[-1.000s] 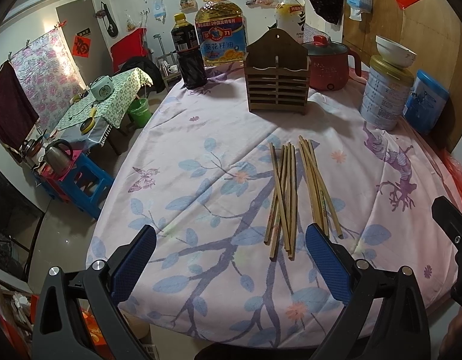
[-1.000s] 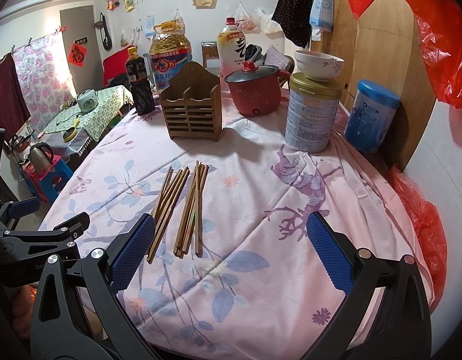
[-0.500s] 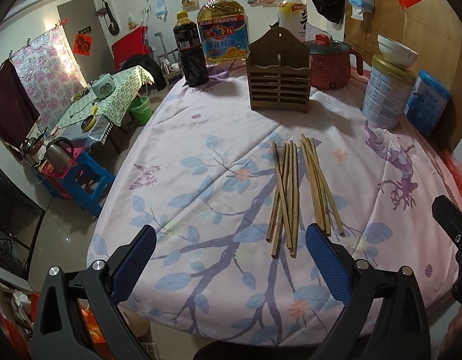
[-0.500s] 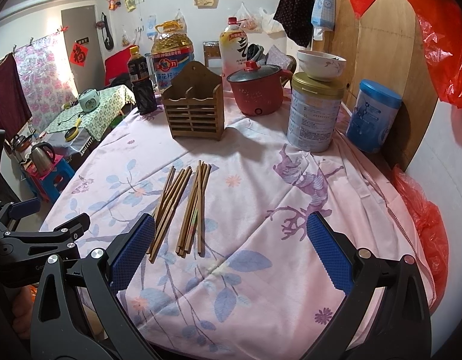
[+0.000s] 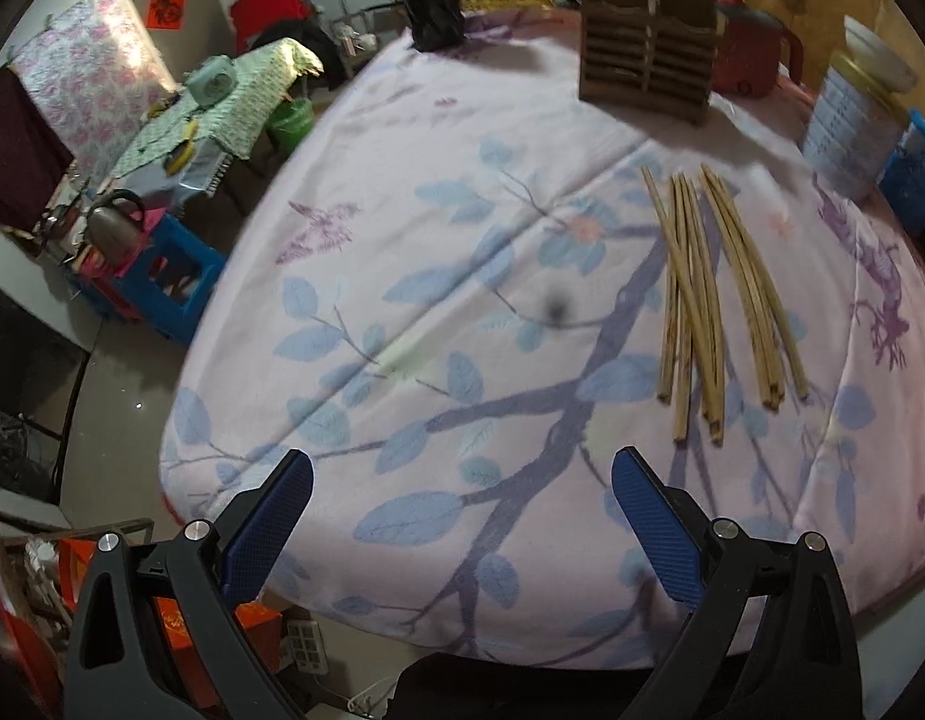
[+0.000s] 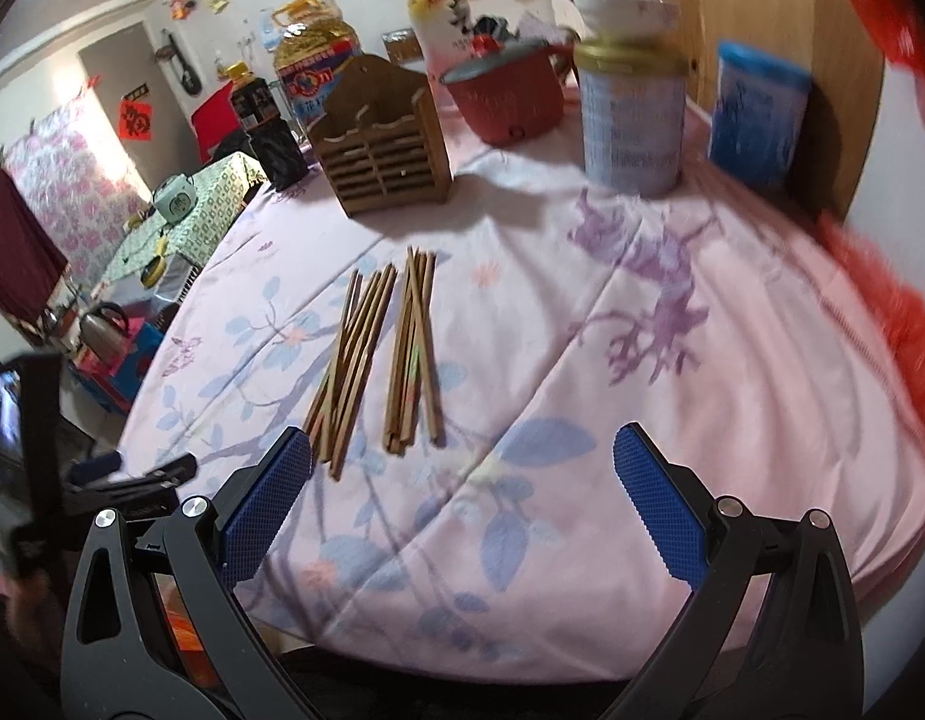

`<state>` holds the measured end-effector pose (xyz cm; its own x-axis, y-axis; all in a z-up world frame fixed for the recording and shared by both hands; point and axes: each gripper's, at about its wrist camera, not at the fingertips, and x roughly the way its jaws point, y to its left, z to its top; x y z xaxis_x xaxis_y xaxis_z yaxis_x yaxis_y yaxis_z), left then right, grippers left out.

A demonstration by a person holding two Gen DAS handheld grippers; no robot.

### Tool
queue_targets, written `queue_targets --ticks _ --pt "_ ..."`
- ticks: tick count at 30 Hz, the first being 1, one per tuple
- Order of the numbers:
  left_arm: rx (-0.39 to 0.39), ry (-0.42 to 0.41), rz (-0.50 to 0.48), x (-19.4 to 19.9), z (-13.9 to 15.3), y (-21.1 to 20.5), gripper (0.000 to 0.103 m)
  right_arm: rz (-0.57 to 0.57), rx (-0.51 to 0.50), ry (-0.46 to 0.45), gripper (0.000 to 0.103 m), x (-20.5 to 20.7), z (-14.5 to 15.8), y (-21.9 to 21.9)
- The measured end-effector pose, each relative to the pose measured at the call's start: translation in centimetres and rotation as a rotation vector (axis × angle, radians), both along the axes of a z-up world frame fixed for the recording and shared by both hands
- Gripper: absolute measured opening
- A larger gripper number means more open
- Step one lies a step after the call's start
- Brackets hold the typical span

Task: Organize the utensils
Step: 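Lower both open tools toward the loose wooden chopsticks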

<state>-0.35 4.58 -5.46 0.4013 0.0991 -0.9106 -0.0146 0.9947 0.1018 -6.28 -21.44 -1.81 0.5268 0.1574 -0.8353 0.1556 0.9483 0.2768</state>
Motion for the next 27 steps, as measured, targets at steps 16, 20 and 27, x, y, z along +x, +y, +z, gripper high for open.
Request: queue_targets --ticks 16,20,27 --pt "-0.157 0.029 -0.165 8.3 -5.2 -7.9 0.089 -0.036 0.015 0.079 0.097 2.0 -2.4 -5.4" --pt "-0.109 0.038 -0.112 9.8 -6.2 -7.7 0.086 0.009 0.032 0.052 0.097 5.2 -2.6 -7.0" --pt "-0.122 0.038 0.024 10.1 -5.8 -3.2 0.086 0.064 0.085 0.076 0.097 8.1 -4.5 -6.6"
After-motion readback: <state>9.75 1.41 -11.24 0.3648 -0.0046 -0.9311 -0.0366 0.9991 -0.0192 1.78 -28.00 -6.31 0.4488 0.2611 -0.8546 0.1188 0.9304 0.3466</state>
